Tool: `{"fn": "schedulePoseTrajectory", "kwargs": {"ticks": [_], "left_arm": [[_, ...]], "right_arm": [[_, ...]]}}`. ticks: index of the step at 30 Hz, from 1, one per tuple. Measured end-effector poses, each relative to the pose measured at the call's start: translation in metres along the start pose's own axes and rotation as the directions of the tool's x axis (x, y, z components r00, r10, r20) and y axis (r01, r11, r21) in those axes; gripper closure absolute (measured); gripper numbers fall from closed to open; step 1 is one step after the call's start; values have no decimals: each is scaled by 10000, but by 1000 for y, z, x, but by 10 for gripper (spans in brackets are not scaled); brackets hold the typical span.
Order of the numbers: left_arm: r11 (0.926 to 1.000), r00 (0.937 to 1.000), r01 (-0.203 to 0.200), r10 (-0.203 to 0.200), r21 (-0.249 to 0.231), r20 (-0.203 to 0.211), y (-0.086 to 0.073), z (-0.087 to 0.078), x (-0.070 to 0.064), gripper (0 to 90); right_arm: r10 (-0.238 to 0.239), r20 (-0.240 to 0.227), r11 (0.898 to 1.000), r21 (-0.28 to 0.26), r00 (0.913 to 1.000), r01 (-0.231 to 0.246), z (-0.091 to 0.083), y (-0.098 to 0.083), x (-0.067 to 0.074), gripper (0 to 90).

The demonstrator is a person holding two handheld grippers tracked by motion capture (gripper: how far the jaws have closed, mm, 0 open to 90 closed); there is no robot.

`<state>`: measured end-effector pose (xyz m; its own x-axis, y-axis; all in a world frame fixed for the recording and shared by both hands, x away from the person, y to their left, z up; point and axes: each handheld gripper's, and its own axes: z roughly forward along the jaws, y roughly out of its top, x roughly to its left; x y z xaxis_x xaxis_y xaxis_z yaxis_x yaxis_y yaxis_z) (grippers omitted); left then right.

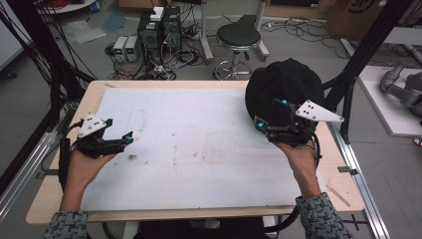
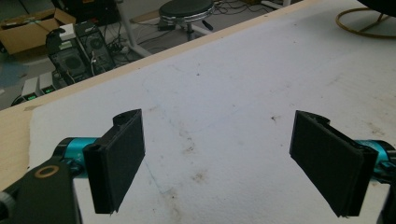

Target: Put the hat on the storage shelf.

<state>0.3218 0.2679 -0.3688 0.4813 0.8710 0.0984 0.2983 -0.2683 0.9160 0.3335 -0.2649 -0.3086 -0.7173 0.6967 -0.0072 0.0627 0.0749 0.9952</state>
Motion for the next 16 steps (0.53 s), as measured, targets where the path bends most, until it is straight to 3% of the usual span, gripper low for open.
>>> {"fn": "schedulePoseTrajectory", "kwargs": {"ticks": [16], "left_arm": [[10000, 10000, -47, 47, 35, 6, 0, 0, 0, 184]], "right_arm": [[278, 63, 9996, 44, 9996, -278, -1, -5, -4, 117]]}}
